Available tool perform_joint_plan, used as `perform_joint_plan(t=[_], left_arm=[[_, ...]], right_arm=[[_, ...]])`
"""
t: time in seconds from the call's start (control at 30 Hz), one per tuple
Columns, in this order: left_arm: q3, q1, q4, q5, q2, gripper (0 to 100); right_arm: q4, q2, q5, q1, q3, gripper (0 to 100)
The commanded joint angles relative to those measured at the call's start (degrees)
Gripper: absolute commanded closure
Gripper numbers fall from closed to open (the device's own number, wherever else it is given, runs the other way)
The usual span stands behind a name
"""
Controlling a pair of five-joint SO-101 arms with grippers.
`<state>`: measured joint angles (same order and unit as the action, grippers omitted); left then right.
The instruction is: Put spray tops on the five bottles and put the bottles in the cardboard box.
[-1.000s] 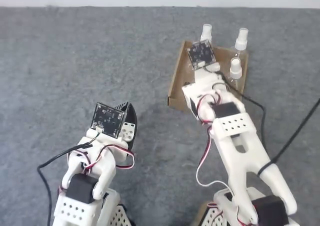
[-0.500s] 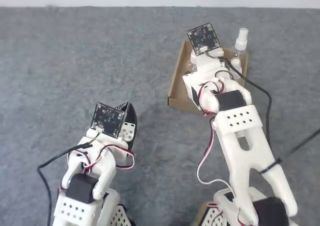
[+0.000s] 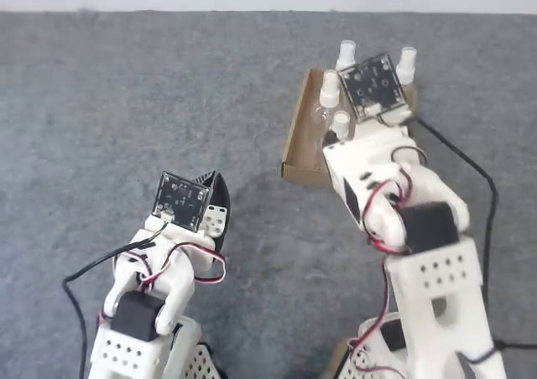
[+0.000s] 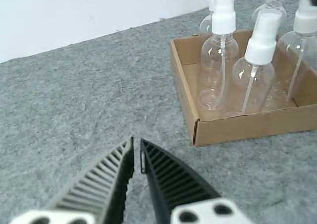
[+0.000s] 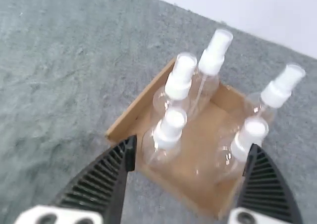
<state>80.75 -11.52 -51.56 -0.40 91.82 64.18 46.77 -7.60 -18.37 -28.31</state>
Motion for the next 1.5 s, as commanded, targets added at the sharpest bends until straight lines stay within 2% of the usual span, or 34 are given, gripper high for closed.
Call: perform_joint_plan(t=[0.0,0.17,0.27,0.43,0.6,0.77,0.9,1.03,1.1,1.23,1.33,1.47], left_arm=[[-0.75,2.46,1.76,0.0,0.97,99],[-0.75,10.46,7.12,0.26,0.97,99],[-0.75,12.4,8.88,0.35,0.97,99],[-0.4,12.92,8.88,0.35,0.97,99],[-0.31,17.58,5.19,0.26,0.97,99],[-0.22,24.09,-0.62,0.26,0.97,99],[3.38,27.6,-1.49,0.0,0.97,99],[13.32,30.07,5.1,0.0,0.97,99],[16.4,31.3,9.67,0.0,0.53,99],[16.22,34.02,9.93,0.09,1.76,99],[16.22,34.02,6.51,0.09,2.02,99],[16.22,34.02,-2.37,0.0,2.37,99]], right_arm=[[4.79,5.05,-1.14,0.31,2.81,71.6],[5.76,12.62,-1.14,6.02,-6.59,71.4],[4.88,18.42,-1.58,11.21,-13.89,71.4],[5.23,28.62,-10.37,16.75,-24.7,71.6],[5.23,37.76,-11.43,21.93,-34.29,71.7],[5.23,44.79,-11.52,22.73,-43.34,73.3],[5.14,49.27,-11.52,22.73,-47.12,86.8],[5.23,53.05,-11.52,22.81,-49.76,99.7],[5.23,54.9,-11.52,22.81,-52.48,97.6],[5.05,57.45,-11.52,22.81,-56.0,96.9],[5.05,57.27,-11.52,22.81,-56.35,96.9],[4.7,57.27,-11.52,22.73,-61.54,96.9]])
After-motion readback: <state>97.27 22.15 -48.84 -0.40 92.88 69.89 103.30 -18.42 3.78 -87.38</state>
